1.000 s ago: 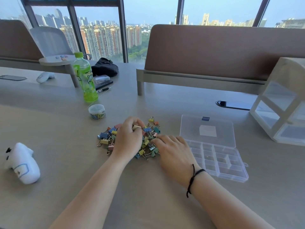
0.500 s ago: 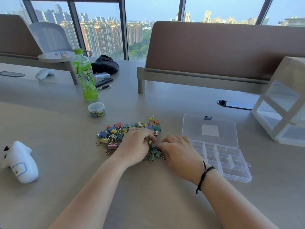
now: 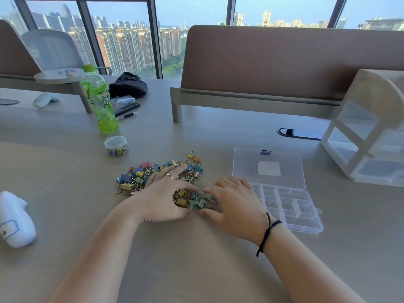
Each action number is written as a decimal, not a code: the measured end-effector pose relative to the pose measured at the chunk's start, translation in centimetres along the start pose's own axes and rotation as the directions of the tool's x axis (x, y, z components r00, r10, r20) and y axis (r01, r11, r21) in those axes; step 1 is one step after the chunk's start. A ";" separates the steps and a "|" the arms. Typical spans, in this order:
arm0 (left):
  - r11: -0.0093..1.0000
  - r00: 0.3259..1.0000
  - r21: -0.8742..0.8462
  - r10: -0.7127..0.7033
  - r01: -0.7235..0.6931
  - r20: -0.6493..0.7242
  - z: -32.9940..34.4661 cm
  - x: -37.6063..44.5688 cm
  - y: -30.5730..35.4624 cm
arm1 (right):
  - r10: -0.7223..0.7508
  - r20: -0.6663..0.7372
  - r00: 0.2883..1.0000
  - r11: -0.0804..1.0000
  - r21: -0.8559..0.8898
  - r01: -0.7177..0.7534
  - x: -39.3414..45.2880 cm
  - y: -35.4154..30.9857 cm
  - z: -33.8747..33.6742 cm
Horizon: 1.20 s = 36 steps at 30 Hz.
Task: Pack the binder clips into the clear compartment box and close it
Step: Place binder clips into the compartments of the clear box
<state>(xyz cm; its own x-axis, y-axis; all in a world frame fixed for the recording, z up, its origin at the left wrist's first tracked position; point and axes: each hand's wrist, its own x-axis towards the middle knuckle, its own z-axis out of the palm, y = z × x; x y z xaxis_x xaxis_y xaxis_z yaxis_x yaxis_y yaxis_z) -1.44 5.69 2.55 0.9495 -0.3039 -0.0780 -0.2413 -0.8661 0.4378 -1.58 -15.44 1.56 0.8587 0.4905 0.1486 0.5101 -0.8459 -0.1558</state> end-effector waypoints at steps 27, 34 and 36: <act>0.983 0.964 0.124 0.161 -0.137 -0.211 1.0 0.6 0.7 | 0.008 0.037 0.999 1.000 -0.009 -0.008 0.2 -0.9 -0.2; 0.979 0.940 -0.142 0.093 -0.146 -0.330 0.9 0.7 0.9 | 0.054 -0.072 0.996 0.973 0.226 -0.037 0.1 -0.9 -0.5; 0.952 0.930 -0.275 0.027 -0.136 -0.367 0.7 0.8 1.0 | 0.091 -0.103 0.990 0.940 0.336 -0.052 0.1 -0.8 -0.5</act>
<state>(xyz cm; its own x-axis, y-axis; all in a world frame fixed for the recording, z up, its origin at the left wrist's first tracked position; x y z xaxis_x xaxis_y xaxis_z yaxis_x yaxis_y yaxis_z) -1.07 4.30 2.30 0.9501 -0.1599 0.2680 -0.3034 -0.6737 0.6738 -1.92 -14.86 2.17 0.8921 0.3868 0.2336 0.4517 -0.7507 -0.4822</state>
